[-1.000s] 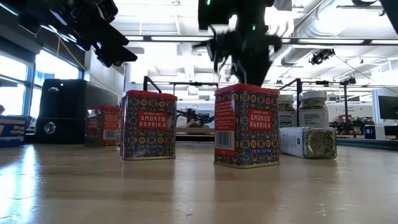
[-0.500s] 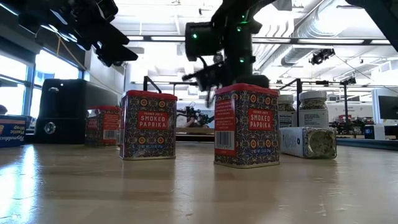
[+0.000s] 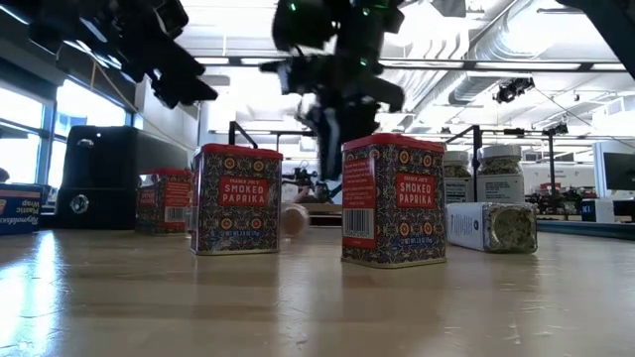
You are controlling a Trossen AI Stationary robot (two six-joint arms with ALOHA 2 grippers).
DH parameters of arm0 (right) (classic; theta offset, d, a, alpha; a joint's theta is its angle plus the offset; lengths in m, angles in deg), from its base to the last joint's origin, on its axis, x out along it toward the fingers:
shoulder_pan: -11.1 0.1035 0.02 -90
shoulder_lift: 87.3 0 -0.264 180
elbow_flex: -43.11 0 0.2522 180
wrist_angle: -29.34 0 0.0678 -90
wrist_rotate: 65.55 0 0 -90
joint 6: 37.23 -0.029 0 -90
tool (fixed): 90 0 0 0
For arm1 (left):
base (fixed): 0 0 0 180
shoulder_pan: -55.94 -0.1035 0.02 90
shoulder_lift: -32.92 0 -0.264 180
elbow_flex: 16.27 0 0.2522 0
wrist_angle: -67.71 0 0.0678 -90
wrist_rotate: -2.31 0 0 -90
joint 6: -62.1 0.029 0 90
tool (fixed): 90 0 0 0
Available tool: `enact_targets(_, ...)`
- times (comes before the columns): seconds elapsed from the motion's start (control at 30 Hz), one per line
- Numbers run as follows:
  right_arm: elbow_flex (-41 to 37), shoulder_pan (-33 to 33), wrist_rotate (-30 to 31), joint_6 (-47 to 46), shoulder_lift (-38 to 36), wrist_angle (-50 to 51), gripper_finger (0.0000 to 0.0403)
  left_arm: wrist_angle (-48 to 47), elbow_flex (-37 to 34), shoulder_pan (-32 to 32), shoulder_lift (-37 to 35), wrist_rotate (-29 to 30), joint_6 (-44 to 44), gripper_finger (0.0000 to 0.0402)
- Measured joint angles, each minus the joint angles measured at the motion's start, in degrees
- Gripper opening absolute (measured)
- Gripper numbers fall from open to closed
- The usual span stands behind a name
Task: Shelf spices
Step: Put the left brown seasoning bottle on the shelf aligned with the other brown seasoning bottles
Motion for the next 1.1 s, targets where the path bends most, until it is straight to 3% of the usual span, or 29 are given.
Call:
enact_targets(0.17, 0.01, 1.04, -0.26, 0.07, 0.0, -8.98, 0.0176, -7.95, 0.0, -0.02, 0.0, 0.51, -0.27, 0.0255)
enact_targets(0.33, 0.21, 1.75, -0.14, -1.47, 0.0, -11.37, 0.0226, -12.83, 0.0, 0.28, 0.77, 0.5, 3.64, 0.0255)
enact_targets(0.63, 5.22, 3.37, 2.19, -19.09, -0.07, 3.08, 0.025, -7.87, 0.0, 0.76, 10.55, 0.2, 15.48, 0.0255)
enact_targets(0.93, 5.3, 10.84, 10.65, -27.71, -0.11, 4.88, 0.025, -2.65, 0.01, 0.82, 19.97, 0.11, 18.17, 0.0255)
enact_targets(1.1, 5.28, 14.23, 15.49, -33.04, -0.11, 4.85, 0.025, -0.57, 0.07, 0.81, 23.34, 3.31, 17.63, 0.0255)
